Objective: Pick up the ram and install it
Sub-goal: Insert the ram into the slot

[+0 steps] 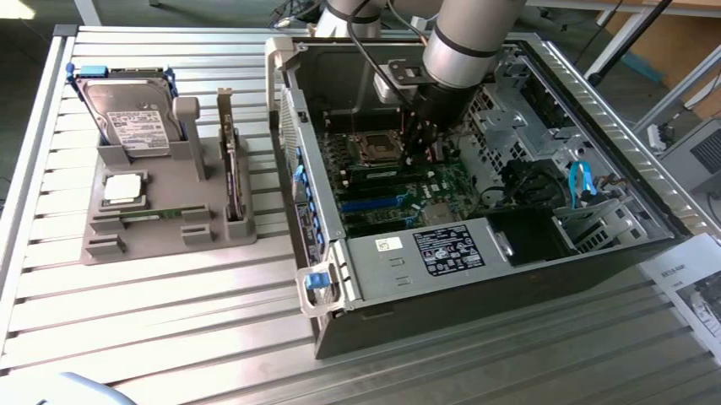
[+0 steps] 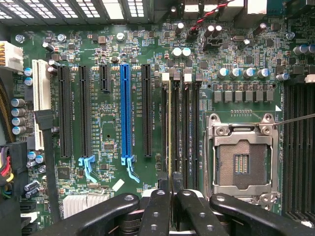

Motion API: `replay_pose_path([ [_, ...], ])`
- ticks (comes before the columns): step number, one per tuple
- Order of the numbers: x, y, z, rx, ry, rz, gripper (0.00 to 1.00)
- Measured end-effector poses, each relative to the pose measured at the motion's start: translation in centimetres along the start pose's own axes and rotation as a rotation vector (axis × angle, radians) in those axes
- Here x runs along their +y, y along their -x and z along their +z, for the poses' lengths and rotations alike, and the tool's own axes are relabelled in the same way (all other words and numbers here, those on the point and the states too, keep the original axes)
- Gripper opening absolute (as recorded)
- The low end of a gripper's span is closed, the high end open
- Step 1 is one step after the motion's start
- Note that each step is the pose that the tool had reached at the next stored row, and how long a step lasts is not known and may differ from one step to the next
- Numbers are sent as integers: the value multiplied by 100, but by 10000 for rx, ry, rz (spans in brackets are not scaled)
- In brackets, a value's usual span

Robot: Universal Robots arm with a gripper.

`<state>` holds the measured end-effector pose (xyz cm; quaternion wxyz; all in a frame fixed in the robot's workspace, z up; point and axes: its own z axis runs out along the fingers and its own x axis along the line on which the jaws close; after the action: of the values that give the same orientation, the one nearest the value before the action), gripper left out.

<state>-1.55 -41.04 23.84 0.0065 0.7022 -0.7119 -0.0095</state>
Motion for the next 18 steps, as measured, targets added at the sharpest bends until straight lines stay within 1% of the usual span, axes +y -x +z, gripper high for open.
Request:
replay_pose_path([
  [18,-2,-1,8,5,1,-72,12],
])
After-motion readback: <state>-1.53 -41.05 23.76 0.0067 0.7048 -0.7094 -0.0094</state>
